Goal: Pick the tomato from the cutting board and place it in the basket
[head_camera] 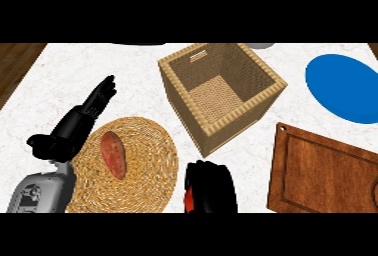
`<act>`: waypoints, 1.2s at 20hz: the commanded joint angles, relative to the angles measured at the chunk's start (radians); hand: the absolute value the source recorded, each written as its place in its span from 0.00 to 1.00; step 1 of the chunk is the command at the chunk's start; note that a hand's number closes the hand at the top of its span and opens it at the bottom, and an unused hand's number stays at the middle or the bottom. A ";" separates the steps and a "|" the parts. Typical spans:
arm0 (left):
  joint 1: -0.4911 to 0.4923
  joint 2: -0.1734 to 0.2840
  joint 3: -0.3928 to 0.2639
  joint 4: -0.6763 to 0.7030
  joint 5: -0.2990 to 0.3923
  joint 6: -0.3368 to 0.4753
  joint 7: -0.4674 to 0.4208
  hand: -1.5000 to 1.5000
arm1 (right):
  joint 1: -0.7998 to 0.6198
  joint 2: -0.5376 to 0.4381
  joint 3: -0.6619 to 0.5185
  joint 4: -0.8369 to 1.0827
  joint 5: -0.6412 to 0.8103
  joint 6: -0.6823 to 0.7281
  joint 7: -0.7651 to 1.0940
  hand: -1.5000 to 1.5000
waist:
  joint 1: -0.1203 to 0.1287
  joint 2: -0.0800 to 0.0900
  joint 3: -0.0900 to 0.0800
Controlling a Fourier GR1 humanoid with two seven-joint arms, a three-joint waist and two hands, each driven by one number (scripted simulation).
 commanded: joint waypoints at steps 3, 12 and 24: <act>-0.011 -0.021 -0.016 0.003 -0.015 0.019 0.021 0.50 | -0.094 0.015 0.225 -0.100 -0.042 -0.290 0.190 1.00 | -0.014 -0.004 0.003; 0.005 -0.023 -0.009 0.005 -0.024 0.035 0.016 0.50 | -0.252 0.014 0.267 -0.292 0.111 -0.462 0.344 1.00 | -0.047 -0.018 -0.001; 0.044 0.008 0.015 -0.005 -0.016 0.017 -0.016 0.50 | -0.425 0.014 0.100 -0.292 0.188 -0.296 0.514 1.00 | -0.046 -0.018 -0.004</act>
